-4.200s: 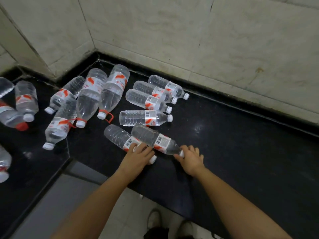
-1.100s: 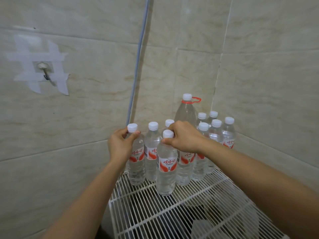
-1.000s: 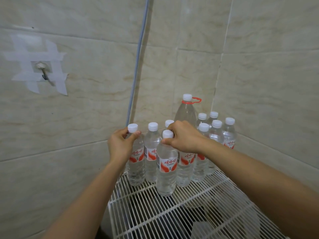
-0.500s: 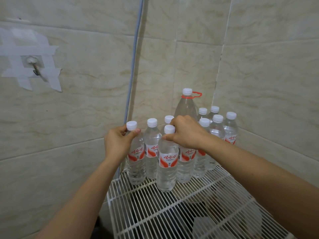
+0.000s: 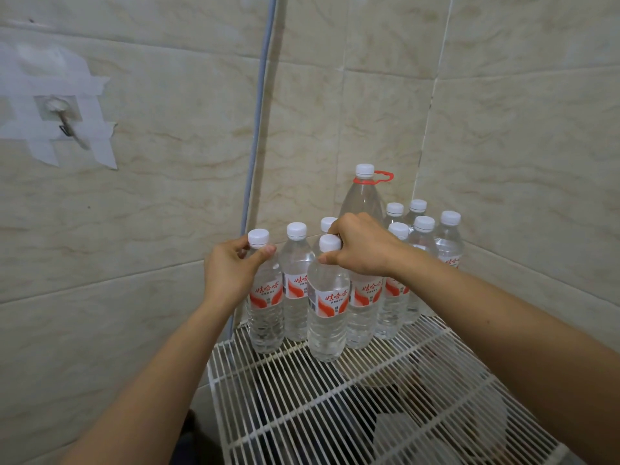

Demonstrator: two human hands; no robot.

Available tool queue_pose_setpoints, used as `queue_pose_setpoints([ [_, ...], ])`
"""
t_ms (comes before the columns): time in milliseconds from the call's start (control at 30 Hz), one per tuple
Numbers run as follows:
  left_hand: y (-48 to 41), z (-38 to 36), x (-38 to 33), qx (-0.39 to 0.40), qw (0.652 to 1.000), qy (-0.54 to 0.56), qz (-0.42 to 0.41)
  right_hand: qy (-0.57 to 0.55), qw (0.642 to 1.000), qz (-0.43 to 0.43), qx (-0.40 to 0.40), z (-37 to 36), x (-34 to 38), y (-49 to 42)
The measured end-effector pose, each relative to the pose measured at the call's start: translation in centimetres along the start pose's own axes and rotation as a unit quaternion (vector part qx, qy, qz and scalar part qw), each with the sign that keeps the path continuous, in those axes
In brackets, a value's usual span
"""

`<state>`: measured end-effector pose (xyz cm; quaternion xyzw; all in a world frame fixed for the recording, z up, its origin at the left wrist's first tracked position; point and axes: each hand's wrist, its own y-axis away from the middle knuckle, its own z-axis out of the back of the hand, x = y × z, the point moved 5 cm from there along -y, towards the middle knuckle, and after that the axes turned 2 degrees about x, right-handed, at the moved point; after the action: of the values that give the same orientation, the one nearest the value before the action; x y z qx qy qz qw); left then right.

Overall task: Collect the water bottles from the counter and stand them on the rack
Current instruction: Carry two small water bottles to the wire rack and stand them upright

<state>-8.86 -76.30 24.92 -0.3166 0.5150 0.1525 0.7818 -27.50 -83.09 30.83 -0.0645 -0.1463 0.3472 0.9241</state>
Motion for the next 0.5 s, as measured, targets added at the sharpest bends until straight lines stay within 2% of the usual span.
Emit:
queue_pose_setpoints([
  [200, 0.4, -0.4, -0.1, 0.005, 0.999, -0.028, -0.024, 0.003, 1.000, -0.013, 0.007, -0.2, 0.1, 0.2],
  [333, 1.3, -0.4, 0.0, 0.007, 0.999, -0.009, -0.036, -0.016, 1.000, -0.020, -0.005, -0.4, 0.1, 0.6],
  [500, 1.9, -0.1, 0.7, -0.016, 1.000, 0.003, -0.007, -0.069, 0.997, -0.036, -0.025, -0.6, 0.0, 1.5],
])
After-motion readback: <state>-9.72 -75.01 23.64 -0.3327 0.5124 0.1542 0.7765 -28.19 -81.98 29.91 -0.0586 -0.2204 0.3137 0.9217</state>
